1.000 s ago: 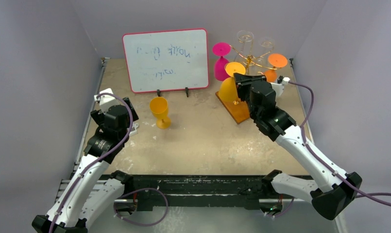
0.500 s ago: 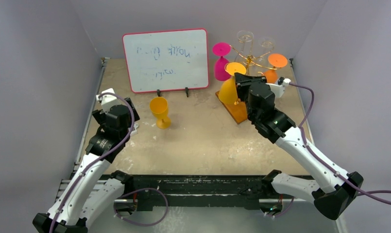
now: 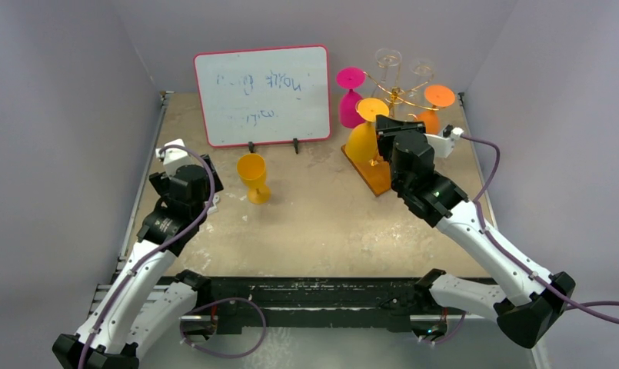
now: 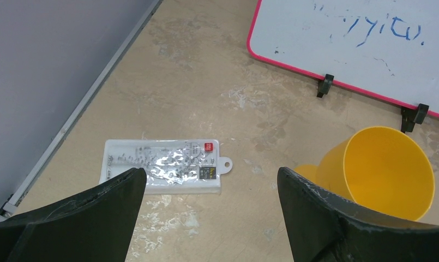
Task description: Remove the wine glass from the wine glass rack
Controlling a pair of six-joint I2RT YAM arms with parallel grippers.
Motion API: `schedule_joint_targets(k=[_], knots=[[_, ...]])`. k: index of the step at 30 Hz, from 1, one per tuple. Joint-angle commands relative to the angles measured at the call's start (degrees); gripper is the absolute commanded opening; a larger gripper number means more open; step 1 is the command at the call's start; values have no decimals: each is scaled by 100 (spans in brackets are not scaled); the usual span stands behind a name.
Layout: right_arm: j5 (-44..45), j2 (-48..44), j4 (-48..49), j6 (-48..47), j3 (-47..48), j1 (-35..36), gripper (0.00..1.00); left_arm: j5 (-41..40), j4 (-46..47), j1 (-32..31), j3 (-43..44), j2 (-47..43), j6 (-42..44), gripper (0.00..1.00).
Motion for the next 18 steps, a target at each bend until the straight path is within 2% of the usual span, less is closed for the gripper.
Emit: schedule_joint_targets(k=[1, 7, 10, 12, 17, 18], knots=[[417, -65, 174, 42, 62, 37, 29, 59, 224, -23, -11, -3, 89, 89], [471, 148, 116, -48, 266, 34, 28, 71, 195, -21, -3, 9, 99, 89], [434, 157, 196, -90, 258, 33, 23, 72, 189, -22, 1, 15, 111, 89], [432, 132, 213, -138, 269, 37, 19, 72, 193, -19, 0, 15, 111, 89], [415, -32, 240, -232, 223, 39, 0, 98, 200, -21, -13, 6, 124, 89], [411, -52, 207, -185, 211, 35, 0, 99, 212, -19, -13, -5, 123, 89]])
